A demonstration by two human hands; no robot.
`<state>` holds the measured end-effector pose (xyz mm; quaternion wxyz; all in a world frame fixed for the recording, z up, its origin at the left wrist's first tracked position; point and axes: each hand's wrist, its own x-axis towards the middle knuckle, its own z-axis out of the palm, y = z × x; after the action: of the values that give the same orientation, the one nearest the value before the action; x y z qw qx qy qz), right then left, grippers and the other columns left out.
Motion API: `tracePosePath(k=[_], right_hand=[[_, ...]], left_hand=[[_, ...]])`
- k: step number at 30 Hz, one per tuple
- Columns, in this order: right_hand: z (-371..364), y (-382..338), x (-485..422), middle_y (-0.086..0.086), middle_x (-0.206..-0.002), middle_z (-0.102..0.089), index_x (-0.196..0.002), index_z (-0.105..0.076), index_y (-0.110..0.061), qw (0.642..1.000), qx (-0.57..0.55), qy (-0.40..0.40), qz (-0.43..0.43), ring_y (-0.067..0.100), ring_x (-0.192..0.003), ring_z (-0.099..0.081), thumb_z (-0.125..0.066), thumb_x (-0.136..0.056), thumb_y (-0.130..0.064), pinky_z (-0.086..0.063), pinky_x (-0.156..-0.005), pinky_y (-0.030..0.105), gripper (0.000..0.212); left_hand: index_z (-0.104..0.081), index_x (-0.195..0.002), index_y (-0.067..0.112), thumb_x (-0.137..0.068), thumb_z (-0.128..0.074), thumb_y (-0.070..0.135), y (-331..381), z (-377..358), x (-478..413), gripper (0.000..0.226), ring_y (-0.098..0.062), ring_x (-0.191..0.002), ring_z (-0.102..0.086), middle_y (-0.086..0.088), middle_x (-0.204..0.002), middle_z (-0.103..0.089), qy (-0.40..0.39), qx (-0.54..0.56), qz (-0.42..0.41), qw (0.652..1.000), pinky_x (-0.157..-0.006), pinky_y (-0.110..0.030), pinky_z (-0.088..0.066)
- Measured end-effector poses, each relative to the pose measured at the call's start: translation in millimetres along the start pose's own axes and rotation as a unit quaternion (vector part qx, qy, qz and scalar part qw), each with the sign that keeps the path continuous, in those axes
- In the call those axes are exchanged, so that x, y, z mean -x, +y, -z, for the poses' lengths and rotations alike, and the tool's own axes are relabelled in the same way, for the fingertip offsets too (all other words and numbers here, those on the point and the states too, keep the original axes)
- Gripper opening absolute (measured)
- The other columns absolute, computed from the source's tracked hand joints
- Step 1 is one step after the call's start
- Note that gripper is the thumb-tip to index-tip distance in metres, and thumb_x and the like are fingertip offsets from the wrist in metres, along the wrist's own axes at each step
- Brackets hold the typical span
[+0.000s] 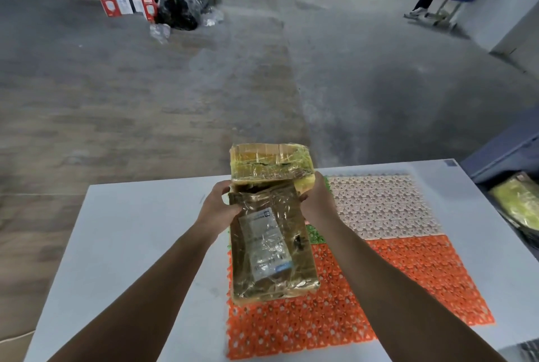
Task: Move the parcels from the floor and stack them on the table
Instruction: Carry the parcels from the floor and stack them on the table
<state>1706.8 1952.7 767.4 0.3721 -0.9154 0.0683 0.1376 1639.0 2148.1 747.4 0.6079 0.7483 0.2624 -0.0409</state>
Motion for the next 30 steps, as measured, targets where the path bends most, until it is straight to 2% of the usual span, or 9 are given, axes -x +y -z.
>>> tracePosePath(k=[3,6,8,10,13,19,25,28,30], right_hand=[[-2,3,-3,0.012,-0.129,-0.057,-0.151,-0.023,-0.020,1.000,-0.023,0.003,-0.010,0.011,-0.065,-0.054,-0.045,-0.087,0.012,-0.041,-0.044,0.018,0.076],[-4,6,-4,0.013,-0.132,-0.053,-0.153,-0.016,-0.021,1.000,-0.025,-0.017,0.003,0.009,-0.058,-0.050,-0.050,-0.092,-0.002,-0.042,-0.044,0.018,0.072],[-3,6,-3,0.006,-0.109,-0.058,-0.153,-0.011,-0.020,0.999,-0.012,-0.036,0.016,0.008,-0.053,-0.048,-0.057,-0.094,-0.018,-0.045,-0.047,0.019,0.075],[-2,6,-4,0.004,-0.103,-0.058,-0.152,-0.012,-0.020,0.999,-0.006,-0.043,0.018,0.009,-0.054,-0.052,-0.064,-0.090,-0.024,-0.049,-0.049,0.021,0.081],[-3,5,-7,0.010,-0.118,-0.059,-0.150,-0.016,-0.016,0.999,-0.003,-0.033,0.007,0.009,-0.059,-0.056,-0.070,-0.087,-0.024,-0.044,-0.044,0.018,0.083],[-6,0,-9,0.011,-0.108,-0.062,-0.150,-0.016,-0.010,0.999,0.012,-0.032,0.003,0.013,-0.069,-0.062,-0.066,-0.091,-0.018,-0.048,-0.049,0.019,0.078],[-13,-3,-4,0.013,-0.120,-0.058,-0.154,-0.005,-0.011,0.997,0.072,-0.019,0.014,0.013,-0.077,-0.060,-0.058,-0.095,-0.020,-0.042,-0.052,0.014,0.080],[-15,-5,5,0.014,-0.137,-0.048,-0.155,-0.004,-0.011,0.990,0.137,0.001,0.037,0.024,-0.109,-0.057,-0.050,-0.099,-0.022,-0.040,-0.074,0.024,0.073],[-14,-4,8,0.012,-0.132,-0.051,-0.153,-0.014,-0.013,0.988,0.152,0.011,0.039,0.024,-0.106,-0.056,-0.047,-0.100,-0.025,-0.042,-0.075,0.029,0.064]], left_hand=[[-0.049,-0.131,0.023,-0.084,-0.069,0.008,-3,-1,-4,0.054,-0.016,-0.105,-0.055,-0.001,-0.133,-0.053,0.014,-0.010,-0.008,1.000,-0.065,-0.019,-0.048],[-0.044,-0.136,0.025,-0.085,-0.068,0.009,-2,-5,-3,0.059,-0.022,-0.110,-0.057,0.002,-0.134,-0.052,0.015,-0.007,-0.003,1.000,-0.084,-0.036,-0.055],[-0.044,-0.137,0.024,-0.086,-0.065,0.007,-1,-7,-2,0.057,-0.021,-0.112,-0.055,0.005,-0.129,-0.052,0.027,-0.010,-0.010,1.000,-0.091,-0.038,-0.051],[-0.046,-0.134,0.020,-0.087,-0.064,0.006,-1,-8,-3,0.052,-0.014,-0.103,-0.053,0.007,-0.124,-0.049,0.033,-0.011,-0.018,0.999,-0.079,-0.025,-0.049],[-0.049,-0.128,0.017,-0.087,-0.065,0.006,-4,-7,-6,0.045,-0.007,-0.086,-0.052,0.005,-0.124,-0.051,0.034,-0.017,-0.011,0.999,-0.060,-0.015,-0.040],[-0.049,-0.124,0.015,-0.086,-0.067,0.008,-10,-10,-11,0.043,-0.015,-0.108,-0.053,-0.001,-0.129,-0.054,0.061,-0.014,-0.008,0.998,-0.078,-0.022,-0.038],[-0.016,-0.151,0.024,-0.092,-0.060,0.013,-12,-16,-8,0.075,-0.009,-0.087,-0.061,0.007,-0.148,-0.040,0.051,0.002,0.011,0.999,-0.058,-0.017,-0.044],[-0.019,-0.151,0.022,-0.094,-0.057,0.017,-13,-15,-6,0.069,-0.015,-0.101,-0.059,0.003,-0.150,-0.038,0.034,-0.018,0.014,0.999,-0.070,-0.018,-0.045],[-0.024,-0.150,0.020,-0.094,-0.058,0.022,-11,-12,-5,0.066,-0.024,-0.122,-0.051,-0.002,-0.149,-0.039,0.030,-0.016,0.025,0.999,-0.088,-0.027,-0.044]])
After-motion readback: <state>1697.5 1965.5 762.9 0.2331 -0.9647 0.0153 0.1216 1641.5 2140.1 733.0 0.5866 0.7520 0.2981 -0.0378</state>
